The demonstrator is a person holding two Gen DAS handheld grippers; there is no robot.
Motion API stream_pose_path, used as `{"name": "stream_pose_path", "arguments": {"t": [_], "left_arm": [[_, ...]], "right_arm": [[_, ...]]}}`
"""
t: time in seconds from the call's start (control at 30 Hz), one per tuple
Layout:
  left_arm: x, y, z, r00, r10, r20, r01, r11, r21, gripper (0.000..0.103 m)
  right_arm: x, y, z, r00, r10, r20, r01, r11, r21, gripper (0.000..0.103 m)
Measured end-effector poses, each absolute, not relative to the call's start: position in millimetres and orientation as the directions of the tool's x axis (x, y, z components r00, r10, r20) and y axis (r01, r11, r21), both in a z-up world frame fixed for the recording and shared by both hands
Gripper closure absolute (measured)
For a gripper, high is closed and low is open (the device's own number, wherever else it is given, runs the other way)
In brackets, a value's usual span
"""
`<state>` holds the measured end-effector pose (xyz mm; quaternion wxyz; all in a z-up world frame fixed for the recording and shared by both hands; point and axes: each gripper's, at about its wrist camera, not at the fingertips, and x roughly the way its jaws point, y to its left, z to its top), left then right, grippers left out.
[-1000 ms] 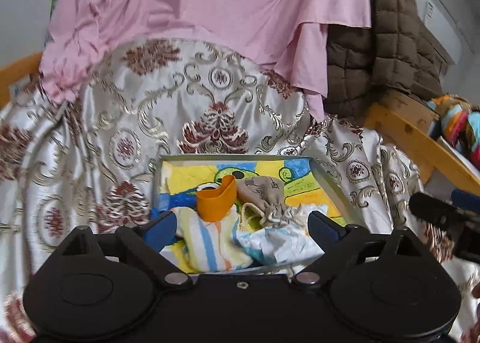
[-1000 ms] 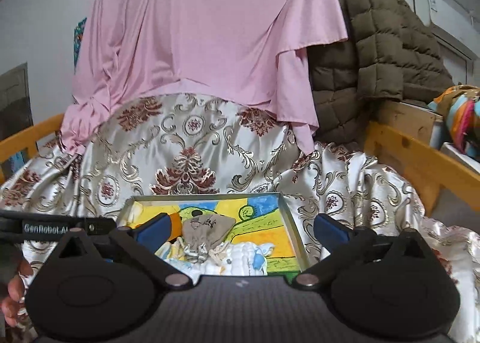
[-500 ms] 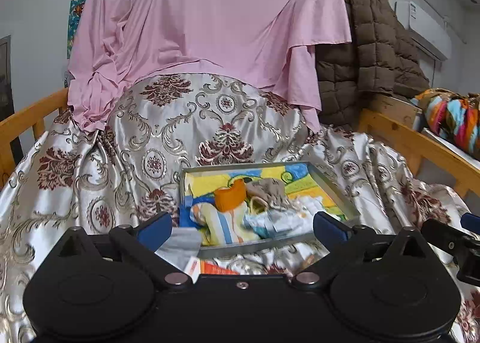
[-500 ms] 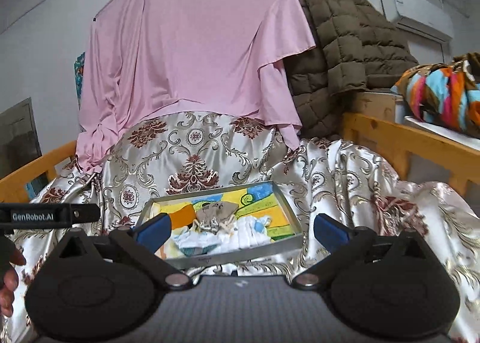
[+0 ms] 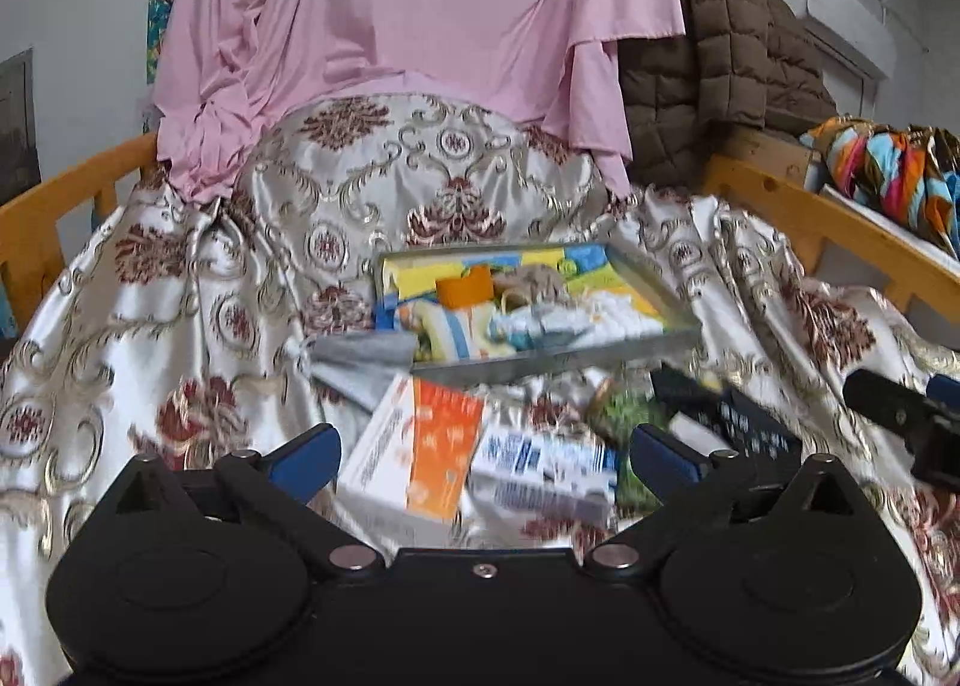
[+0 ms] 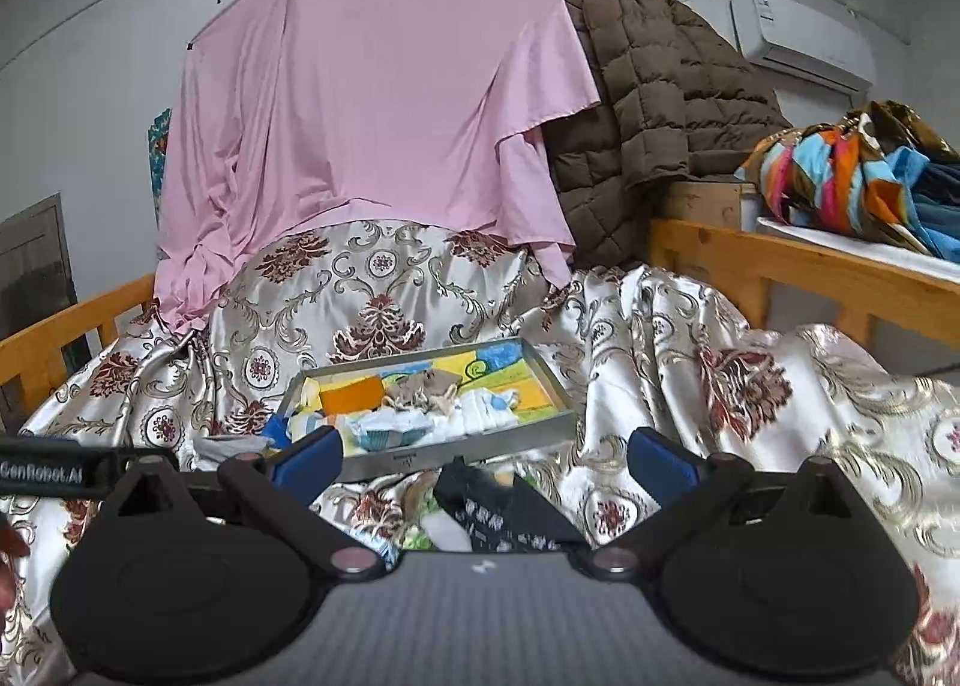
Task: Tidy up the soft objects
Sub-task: 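Move the left tool to the cartoon-printed card while the right tool reaches the black sock pack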
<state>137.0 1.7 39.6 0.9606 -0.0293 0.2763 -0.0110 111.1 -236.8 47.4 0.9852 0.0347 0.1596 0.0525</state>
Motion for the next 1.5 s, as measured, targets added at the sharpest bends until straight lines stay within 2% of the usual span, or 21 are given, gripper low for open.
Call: {"name": "stream_pose_path", "arguments": {"t": [0.23,0.4,0.67,1.0,1.3,1.5], "left_arm": [[116.5,-5.3,30.3,0.832,-0.054,-0.553,0.024,0.998,-0.063,0.001],[114.5,-19.7,18.1,0.789,-0.091,-0.607,0.072,0.996,-0.056,0.001],[113.8,-36.2,-3.0,0.727,-0.119,-0.677,0.129,0.991,-0.036,0.001],[121.6,-54.0,-22.6,0.673,-0.160,-0.722,0.186,0.982,-0.044,0.001],[127.1,-68.6,-33.9,0.662,-0.200,-0.722,0.235,0.970,-0.053,0.001],[141.5,-72.0,-39.6,0.679,-0.216,-0.702,0.214,0.972,-0.092,0.001]], "right_arm": [[92.2,-238.1,38.5,0.934,0.120,-0.336,-0.096,0.991,0.089,0.000],[81.2,-239.0,30.6,0.926,0.126,-0.357,-0.103,0.991,0.083,0.000],[88.3,-246.5,20.8,0.888,0.100,-0.450,-0.048,0.991,0.124,0.000],[105.9,-257.5,6.8,0.832,0.091,-0.548,0.010,0.984,0.179,0.000],[112.5,-257.1,3.0,0.815,0.111,-0.568,0.005,0.980,0.199,0.000],[123.5,-263.9,1.0,0.791,0.172,-0.587,-0.003,0.961,0.277,0.000]]}}
